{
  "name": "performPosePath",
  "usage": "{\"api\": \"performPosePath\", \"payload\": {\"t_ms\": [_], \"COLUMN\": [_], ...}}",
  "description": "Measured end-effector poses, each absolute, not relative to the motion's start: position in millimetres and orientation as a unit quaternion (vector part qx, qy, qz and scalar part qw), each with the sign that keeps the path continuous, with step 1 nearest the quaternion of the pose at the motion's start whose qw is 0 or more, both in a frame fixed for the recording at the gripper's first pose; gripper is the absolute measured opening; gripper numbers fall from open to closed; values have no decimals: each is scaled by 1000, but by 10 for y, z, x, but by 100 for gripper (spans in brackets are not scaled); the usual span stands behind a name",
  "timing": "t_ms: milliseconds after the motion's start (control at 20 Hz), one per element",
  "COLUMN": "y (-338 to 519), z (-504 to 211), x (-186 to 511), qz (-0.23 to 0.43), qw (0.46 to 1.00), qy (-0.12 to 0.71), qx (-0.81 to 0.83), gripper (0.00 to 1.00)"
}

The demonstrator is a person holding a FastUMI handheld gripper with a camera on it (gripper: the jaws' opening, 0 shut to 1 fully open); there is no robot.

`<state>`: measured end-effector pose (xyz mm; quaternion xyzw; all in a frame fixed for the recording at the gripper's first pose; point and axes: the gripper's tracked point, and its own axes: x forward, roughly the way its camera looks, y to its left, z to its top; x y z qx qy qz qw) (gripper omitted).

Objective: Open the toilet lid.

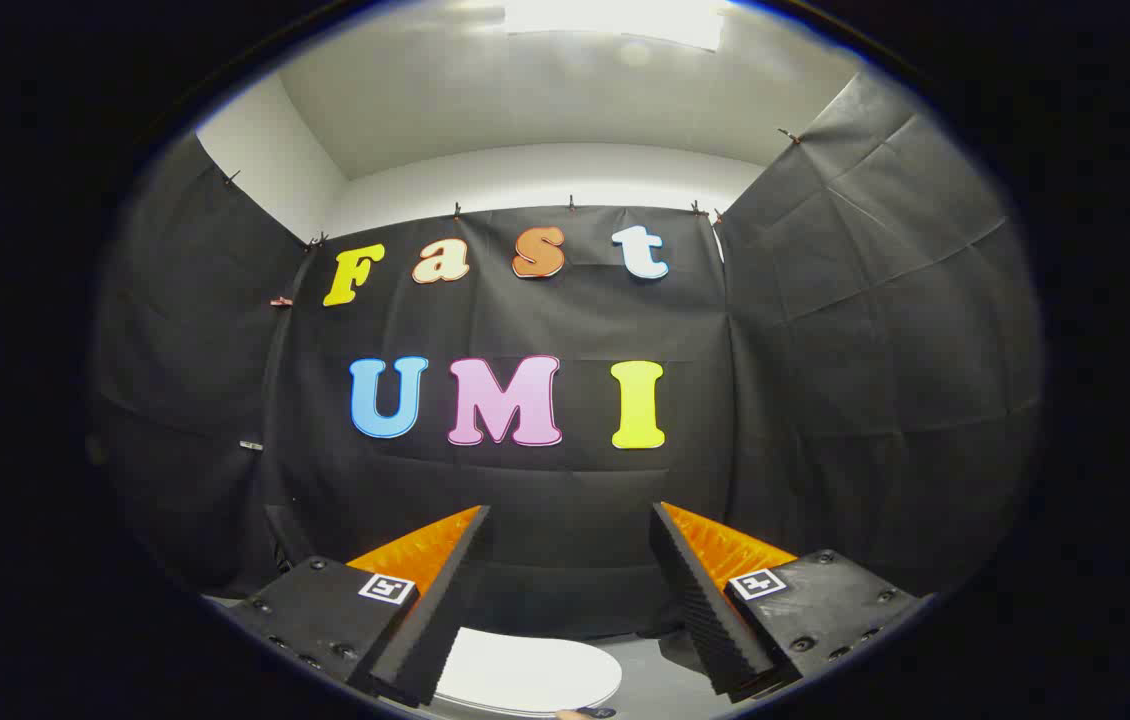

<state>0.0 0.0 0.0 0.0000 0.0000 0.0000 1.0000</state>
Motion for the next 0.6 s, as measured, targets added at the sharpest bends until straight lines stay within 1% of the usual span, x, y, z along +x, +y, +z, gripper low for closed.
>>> {"api": "performPosePath", "payload": {"t_ms": [600], "y": [1], "z": [58], "x": [-15], "qz": [3], "qw": [1000], "qy": [-6], "qx": [0], "gripper": [98]}}
